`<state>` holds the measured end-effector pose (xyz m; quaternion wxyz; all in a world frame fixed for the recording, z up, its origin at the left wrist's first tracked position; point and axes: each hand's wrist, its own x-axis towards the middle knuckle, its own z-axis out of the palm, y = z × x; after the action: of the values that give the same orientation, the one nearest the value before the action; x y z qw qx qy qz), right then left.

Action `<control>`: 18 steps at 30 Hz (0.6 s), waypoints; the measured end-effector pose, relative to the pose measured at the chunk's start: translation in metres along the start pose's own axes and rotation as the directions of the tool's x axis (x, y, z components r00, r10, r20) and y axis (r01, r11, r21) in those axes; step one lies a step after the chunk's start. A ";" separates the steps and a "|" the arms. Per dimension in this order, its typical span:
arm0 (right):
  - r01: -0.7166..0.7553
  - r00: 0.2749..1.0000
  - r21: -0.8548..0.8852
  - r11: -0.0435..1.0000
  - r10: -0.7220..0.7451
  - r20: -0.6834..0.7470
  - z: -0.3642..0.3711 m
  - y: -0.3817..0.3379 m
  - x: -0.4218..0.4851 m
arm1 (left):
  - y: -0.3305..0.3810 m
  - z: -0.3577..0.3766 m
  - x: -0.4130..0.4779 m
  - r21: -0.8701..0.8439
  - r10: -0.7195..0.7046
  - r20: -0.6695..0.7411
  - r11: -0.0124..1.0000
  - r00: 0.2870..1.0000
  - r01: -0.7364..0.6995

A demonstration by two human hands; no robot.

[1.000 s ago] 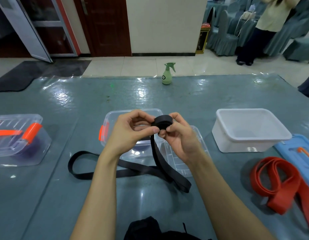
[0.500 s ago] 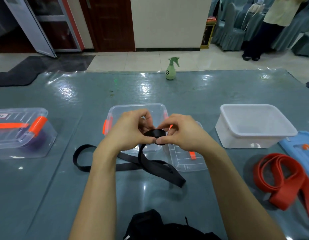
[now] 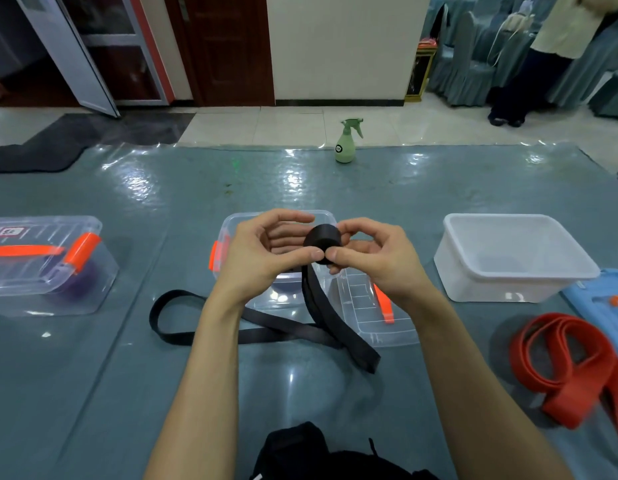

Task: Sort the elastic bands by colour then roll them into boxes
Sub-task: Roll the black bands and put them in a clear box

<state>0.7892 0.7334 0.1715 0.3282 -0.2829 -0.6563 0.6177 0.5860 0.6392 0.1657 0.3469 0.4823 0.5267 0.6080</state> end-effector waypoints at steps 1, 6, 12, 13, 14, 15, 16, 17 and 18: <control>0.012 1.000 0.037 0.999 -0.011 -0.005 0.000 0.002 0.001 | 0.001 0.000 0.001 -0.014 -0.011 -0.006 1.000 1.000 0.011; 0.019 0.998 0.274 0.962 -0.036 0.057 0.006 0.009 0.003 | 0.004 -0.002 0.001 -0.027 -0.022 0.024 0.999 0.999 0.022; -0.108 0.980 -0.011 0.994 0.109 0.164 0.009 0.012 -0.001 | 0.013 -0.018 -0.004 0.276 -0.121 0.056 0.956 0.991 0.101; -0.097 0.976 -0.221 0.970 0.136 0.169 0.008 0.007 0.000 | 0.015 -0.018 -0.006 0.358 -0.137 0.061 0.927 0.989 0.107; -0.070 0.974 -0.397 0.915 0.148 0.169 0.007 0.002 0.001 | 0.017 -0.017 -0.007 0.427 -0.150 0.072 0.898 0.986 0.106; -0.037 0.975 -0.509 0.860 0.143 0.171 0.008 -0.002 0.002 | 0.018 -0.014 -0.008 0.482 -0.160 0.087 0.870 0.983 0.099; -0.010 0.976 -0.572 0.820 0.133 0.173 0.010 -0.005 0.004 | 0.019 -0.011 -0.008 0.530 -0.167 0.102 0.844 0.981 0.088; 0.004 0.976 -0.605 0.796 0.128 0.174 0.013 -0.007 0.005 | 0.020 -0.009 -0.007 0.569 -0.171 0.113 0.819 0.979 0.078; 0.009 0.976 -0.618 0.786 0.126 0.175 0.015 -0.007 0.006 | 0.020 -0.008 -0.006 0.597 -0.172 0.121 0.800 0.978 0.067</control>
<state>0.7739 0.7279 0.1791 0.1287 -0.3287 -0.8427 0.4065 0.5820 0.6267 0.1836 0.2614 0.5817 0.6871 0.3482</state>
